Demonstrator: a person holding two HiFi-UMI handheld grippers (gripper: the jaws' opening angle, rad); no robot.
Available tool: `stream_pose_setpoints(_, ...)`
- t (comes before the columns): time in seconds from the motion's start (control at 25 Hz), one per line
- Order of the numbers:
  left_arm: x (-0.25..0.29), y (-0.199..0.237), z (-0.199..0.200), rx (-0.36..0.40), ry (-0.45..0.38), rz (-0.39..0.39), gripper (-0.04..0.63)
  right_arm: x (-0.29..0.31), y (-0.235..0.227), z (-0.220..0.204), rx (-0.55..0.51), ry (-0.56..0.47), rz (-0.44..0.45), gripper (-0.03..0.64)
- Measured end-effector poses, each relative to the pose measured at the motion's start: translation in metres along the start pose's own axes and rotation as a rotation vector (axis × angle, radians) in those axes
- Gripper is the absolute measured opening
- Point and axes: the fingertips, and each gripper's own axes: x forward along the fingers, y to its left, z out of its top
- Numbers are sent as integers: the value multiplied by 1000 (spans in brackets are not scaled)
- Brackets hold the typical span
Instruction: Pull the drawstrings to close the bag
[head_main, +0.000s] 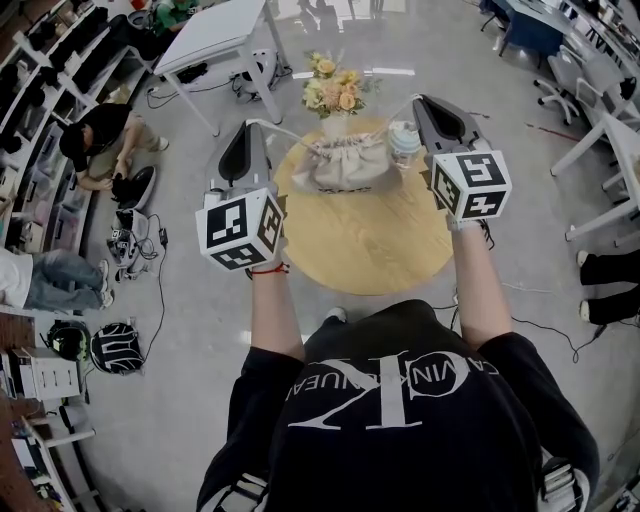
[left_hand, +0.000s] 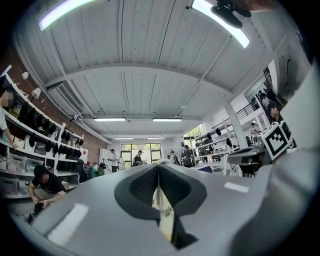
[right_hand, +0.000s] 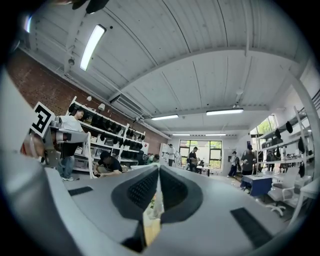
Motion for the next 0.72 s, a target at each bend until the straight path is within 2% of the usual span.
stream_pose_setpoints(0.72, 0, 4, 7, -11, -38, 19, 15, -3, -4, 5, 6, -40, -5, 18)
